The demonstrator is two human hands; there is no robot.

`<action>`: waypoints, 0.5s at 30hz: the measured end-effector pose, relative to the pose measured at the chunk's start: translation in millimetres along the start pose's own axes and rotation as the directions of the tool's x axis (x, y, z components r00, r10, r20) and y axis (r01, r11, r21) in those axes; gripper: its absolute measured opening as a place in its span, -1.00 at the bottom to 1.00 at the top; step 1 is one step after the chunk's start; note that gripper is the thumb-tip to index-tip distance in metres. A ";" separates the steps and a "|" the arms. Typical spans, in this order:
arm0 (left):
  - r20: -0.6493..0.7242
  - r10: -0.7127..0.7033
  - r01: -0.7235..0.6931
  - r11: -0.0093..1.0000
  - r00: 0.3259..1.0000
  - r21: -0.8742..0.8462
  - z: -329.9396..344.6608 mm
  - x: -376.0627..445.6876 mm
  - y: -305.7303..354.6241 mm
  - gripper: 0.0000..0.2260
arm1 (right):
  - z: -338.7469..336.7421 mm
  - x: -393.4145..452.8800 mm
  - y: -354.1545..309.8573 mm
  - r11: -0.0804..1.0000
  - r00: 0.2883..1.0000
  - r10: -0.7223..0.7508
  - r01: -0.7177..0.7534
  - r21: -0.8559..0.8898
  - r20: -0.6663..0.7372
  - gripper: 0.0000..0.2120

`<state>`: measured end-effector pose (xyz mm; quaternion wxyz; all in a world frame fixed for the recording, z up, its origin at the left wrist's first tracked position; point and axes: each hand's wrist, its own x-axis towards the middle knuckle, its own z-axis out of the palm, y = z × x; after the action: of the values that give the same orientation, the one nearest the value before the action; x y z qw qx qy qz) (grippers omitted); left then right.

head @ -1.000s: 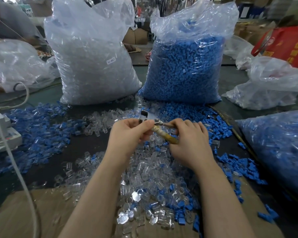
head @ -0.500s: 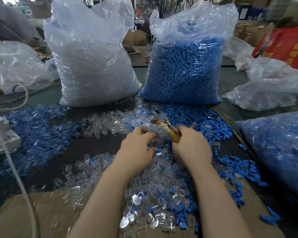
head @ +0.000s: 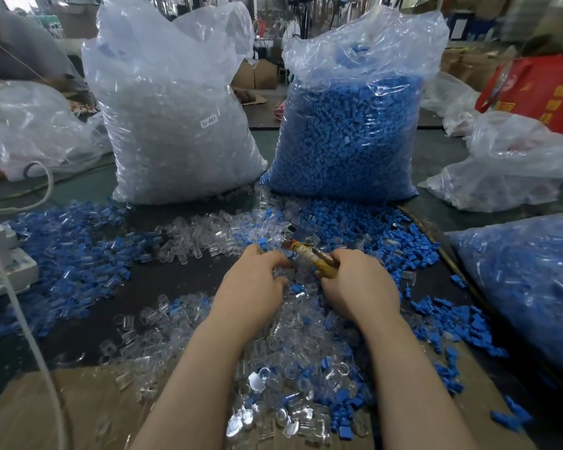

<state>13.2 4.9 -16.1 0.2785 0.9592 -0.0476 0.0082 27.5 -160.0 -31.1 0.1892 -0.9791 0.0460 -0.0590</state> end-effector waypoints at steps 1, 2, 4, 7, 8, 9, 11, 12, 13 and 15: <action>-0.011 -0.001 0.001 1.000 1.000 -0.003 0.2 0.4 -0.4 -0.80 | 0.4 0.3 -0.6 1.000 1.000 -0.001 0.001 0.003 0.007 -0.89; -0.021 -0.004 0.004 1.000 1.000 -0.006 0.3 0.9 -1.1 -0.84 | 0.7 0.6 -1.0 1.000 1.000 0.003 -0.003 0.009 0.013 -0.88; -0.043 -0.019 0.018 1.000 0.999 -0.018 -0.3 1.2 -2.6 -0.90 | 0.4 0.7 -1.0 1.000 0.999 0.028 -0.028 0.012 0.019 -0.88; -0.082 -0.045 0.041 0.998 0.996 -0.054 -1.1 0.7 -3.8 -0.92 | -1.7 0.1 1.8 0.995 0.995 0.095 -0.095 0.004 0.003 -0.91; -0.093 -0.063 0.056 0.996 0.994 -0.074 -1.4 0.4 -4.3 -0.91 | -2.7 -0.4 2.7 0.993 0.993 0.120 -0.120 0.001 -0.008 -0.92; -0.103 -0.083 0.072 0.992 0.991 -0.103 -1.8 0.3 -4.8 -0.91 | -3.7 -1.0 3.5 0.990 0.990 0.142 -0.142 -0.002 -0.021 -0.91; -0.116 -0.122 0.100 0.979 0.986 -0.179 -3.3 0.6 -6.0 -0.90 | -5.5 -2.0 5.1 0.985 0.984 0.173 -0.173 0.015 -0.046 -0.90; -0.119 -0.139 0.111 0.970 0.983 -0.215 -3.8 0.4 -6.6 -0.88 | -6.4 -2.5 6.0 0.983 0.981 0.183 -0.181 0.037 -0.059 -0.86; -0.122 -0.153 0.119 0.961 0.981 -0.249 -4.2 0.4 -7.1 -0.86 | -7.3 -2.7 6.8 0.982 0.980 0.185 -0.180 0.062 -0.071 -0.83; -0.139 -0.186 0.133 0.936 0.973 -0.326 -5.3 0.6 -7.9 -0.85 | -9.9 -2.9 7.8 0.983 0.984 0.154 -0.144 0.112 -0.085 -0.78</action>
<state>14.5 14.3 -15.8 0.4307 0.8990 0.0536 0.0586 22.8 -170.5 -25.3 0.2422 -0.9577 0.1248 -0.0928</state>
